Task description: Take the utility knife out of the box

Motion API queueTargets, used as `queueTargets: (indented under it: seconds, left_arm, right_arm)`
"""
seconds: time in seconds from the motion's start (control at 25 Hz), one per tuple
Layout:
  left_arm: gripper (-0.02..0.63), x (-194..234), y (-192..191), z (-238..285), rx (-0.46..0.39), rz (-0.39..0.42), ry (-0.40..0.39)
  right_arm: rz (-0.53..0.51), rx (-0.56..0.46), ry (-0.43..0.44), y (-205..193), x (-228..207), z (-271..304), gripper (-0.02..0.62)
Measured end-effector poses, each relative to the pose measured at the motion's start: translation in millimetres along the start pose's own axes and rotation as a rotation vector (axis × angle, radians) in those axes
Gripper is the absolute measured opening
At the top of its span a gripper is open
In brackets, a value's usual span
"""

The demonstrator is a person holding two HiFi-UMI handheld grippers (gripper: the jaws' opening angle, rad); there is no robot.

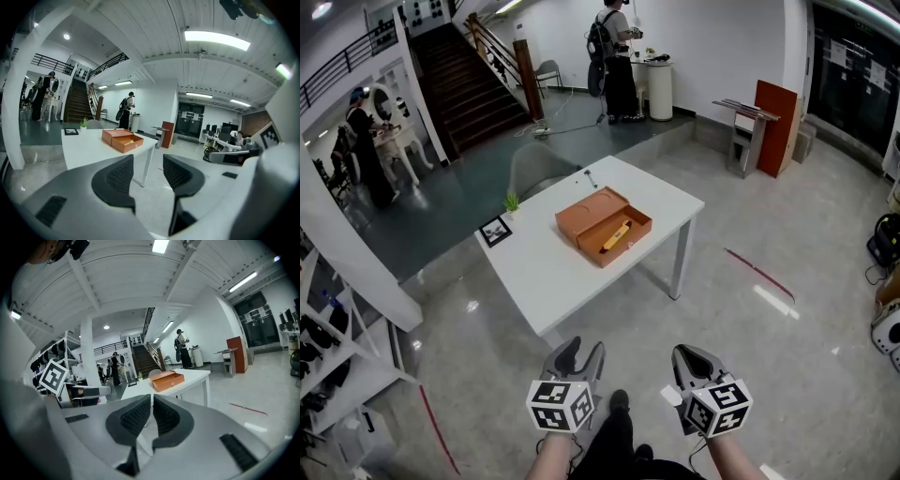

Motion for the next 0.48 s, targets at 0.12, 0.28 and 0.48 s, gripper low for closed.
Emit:
queueTargets:
  seconds: [0.12,0.28,0.48]
  left_arm:
    - [0.182,9,11,19,-0.004,0.002,-0.004]
    - [0.183,27,31,50,-0.015,-0.001,-0.005]
    - [0.183,52,57,95,-0.005,0.005,-0.012]
  right_arm:
    - [-0.010,0.010,-0.016,-1,-13,16,0.003]
    - [0.008,0.002,-0.035,13,-27,44,0.003]
    - [0.014,0.006,-0.057,25,-48,92,0.003]
Point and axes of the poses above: the fingertips, and each gripper's own axes: z forward along the fingers, x to its left, y out of its top, the point moved 2 cm from there along -z, backward along the fingers, and after that the axes turned 11 degrees about -z, right-handed, at the moved point
